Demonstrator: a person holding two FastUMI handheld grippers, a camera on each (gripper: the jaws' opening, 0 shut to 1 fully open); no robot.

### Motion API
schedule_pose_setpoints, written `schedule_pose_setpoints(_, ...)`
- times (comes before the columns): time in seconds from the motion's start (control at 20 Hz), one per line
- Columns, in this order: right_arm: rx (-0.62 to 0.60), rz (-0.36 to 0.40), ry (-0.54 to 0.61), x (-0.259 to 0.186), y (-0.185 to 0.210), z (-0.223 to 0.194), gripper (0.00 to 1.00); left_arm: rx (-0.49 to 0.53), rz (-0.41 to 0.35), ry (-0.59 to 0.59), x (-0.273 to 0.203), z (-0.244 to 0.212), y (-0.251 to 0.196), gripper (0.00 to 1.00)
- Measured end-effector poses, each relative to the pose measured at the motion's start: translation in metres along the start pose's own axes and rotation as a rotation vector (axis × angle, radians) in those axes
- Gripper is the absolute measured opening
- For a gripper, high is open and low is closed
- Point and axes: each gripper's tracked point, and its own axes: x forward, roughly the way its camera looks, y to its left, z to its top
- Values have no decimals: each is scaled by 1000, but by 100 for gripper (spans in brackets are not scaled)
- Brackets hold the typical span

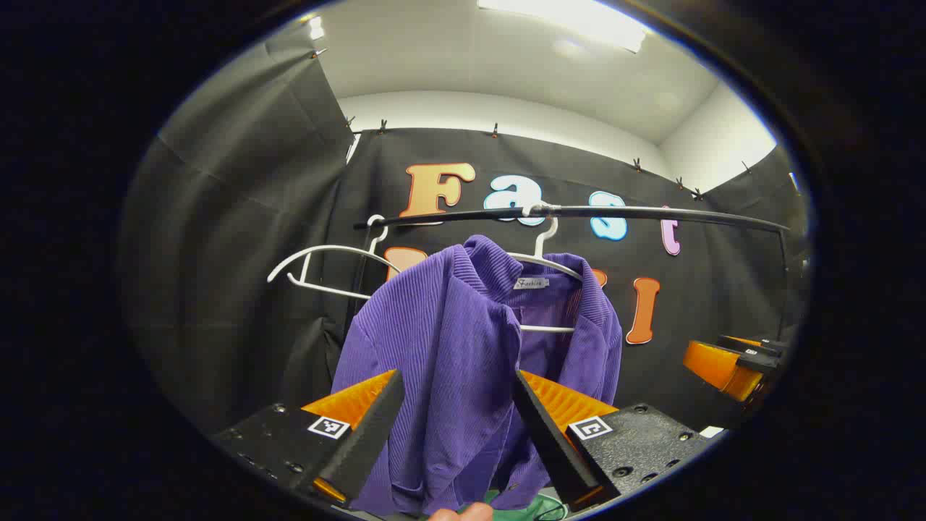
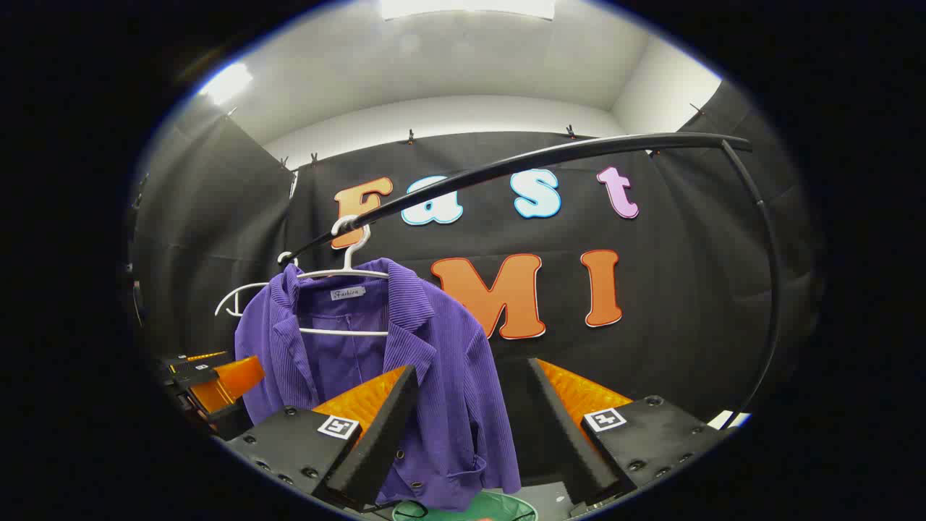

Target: Grasp the clothes on the hanger with both hands and then place them into the laundry hamper below.

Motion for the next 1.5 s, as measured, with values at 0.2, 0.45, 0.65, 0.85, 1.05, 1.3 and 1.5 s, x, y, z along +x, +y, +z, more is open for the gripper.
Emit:
schedule_pose_setpoints(0.2,-14,3,-7,-1,3,-1,100,0,-4,-8,6,2,0,95)
schedule_pose_setpoints(0.45,-3,5,-3,0,0,-3,89,-21,8,1,10,-1,3,95)
schedule_pose_setpoints(0.65,13,1,1,-1,-4,-3,89,-15,44,-6,9,4,17,95)
schedule_pose_setpoints(0.85,16,-4,-4,-4,-8,0,89,-13,69,-15,6,10,33,96)
schedule_pose_setpoints(1.05,3,-6,-20,-5,-8,2,89,10,118,-43,6,19,52,93)
schedule_pose_setpoints(1.3,1,45,-18,13,18,-4,89,43,140,-67,-2,30,72,95)
schedule_pose_setpoints(1.5,-35,83,-25,48,55,-13,97,30,139,-60,-19,31,99,99)
